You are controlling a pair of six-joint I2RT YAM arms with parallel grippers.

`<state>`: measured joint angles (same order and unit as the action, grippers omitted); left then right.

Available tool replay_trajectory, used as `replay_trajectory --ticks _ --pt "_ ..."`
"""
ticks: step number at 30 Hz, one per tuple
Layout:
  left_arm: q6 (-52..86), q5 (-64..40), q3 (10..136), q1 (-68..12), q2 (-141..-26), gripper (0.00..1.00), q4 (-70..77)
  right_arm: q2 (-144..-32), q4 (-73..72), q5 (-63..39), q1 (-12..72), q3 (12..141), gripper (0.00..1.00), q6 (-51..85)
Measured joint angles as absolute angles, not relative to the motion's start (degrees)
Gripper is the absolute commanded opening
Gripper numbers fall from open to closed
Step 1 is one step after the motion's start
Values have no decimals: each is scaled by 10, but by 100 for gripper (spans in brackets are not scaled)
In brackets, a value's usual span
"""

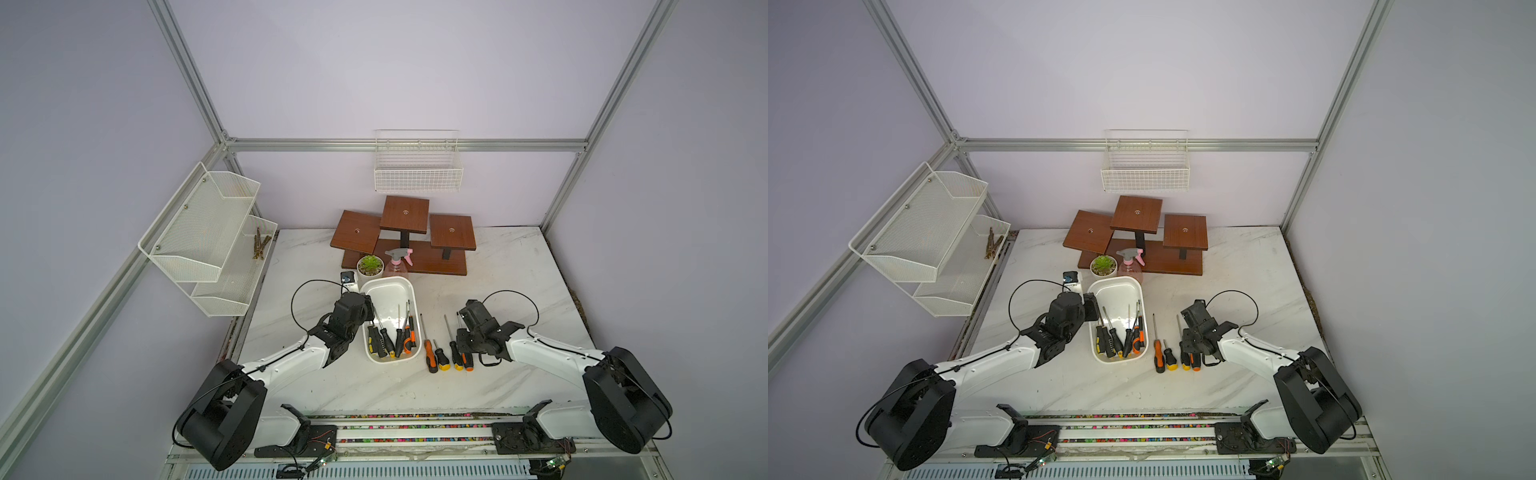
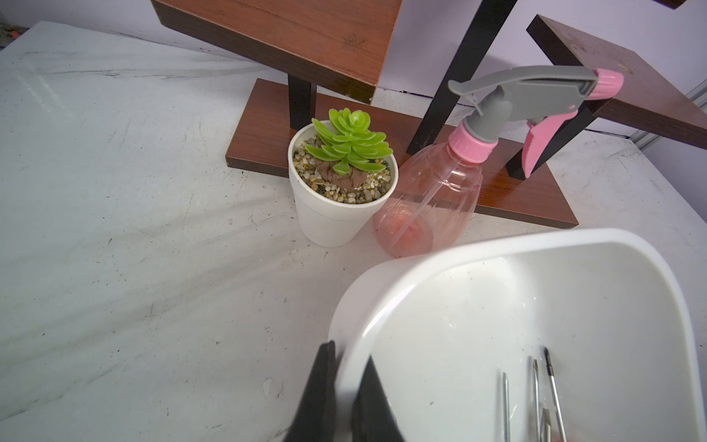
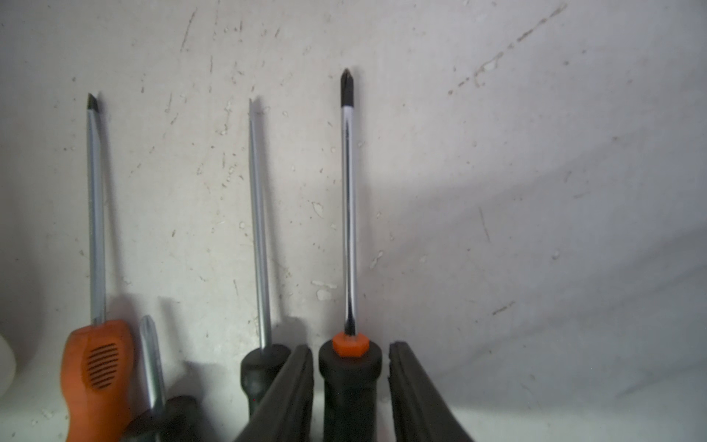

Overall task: Take out the screwdriver from the storage box
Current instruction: Place the screwdriver at the center of the board.

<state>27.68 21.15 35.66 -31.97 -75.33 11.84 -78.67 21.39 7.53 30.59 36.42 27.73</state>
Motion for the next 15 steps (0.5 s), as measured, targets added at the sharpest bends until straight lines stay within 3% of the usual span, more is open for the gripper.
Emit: replay_trajectory --ticks 7,15 --pt "277 211 357 -320 -753 0 118 -785 214 74 306 364 42 277" --pt "277 211 357 -320 -753 0 118 -742 236 72 306 377 57 274"
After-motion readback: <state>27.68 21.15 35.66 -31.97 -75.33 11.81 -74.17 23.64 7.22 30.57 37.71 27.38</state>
